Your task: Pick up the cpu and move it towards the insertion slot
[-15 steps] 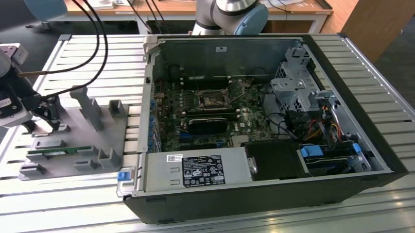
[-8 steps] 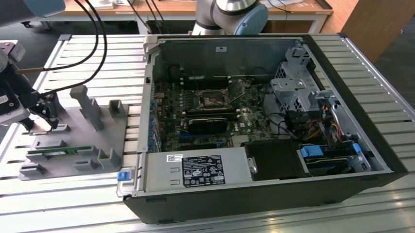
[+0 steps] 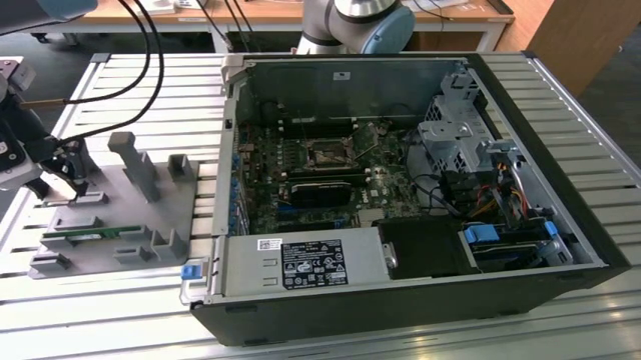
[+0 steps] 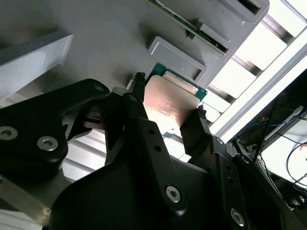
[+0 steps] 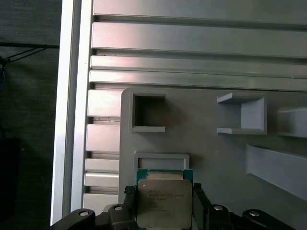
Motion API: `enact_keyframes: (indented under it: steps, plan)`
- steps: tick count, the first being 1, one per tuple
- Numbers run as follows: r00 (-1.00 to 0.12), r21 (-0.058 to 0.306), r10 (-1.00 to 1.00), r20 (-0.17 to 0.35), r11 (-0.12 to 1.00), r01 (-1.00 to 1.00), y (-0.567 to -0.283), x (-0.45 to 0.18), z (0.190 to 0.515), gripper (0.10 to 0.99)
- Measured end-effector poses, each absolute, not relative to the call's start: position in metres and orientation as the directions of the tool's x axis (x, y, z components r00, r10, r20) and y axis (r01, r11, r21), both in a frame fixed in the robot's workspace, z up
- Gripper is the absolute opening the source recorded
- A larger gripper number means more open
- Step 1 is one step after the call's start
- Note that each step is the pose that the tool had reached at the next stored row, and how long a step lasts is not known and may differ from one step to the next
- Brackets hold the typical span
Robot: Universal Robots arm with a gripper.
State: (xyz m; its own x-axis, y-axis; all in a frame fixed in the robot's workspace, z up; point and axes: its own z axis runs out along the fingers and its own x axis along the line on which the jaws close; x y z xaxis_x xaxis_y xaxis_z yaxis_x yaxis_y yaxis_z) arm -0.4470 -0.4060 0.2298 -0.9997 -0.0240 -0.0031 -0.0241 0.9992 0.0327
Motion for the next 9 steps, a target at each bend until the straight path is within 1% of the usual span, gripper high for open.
enact_keyframes:
  steps: [9]
  plan:
    - [-1.0,0.033,-0.024,-0.003,0.999,-0.024,-0.406,-0.4469,0.237,0.545]
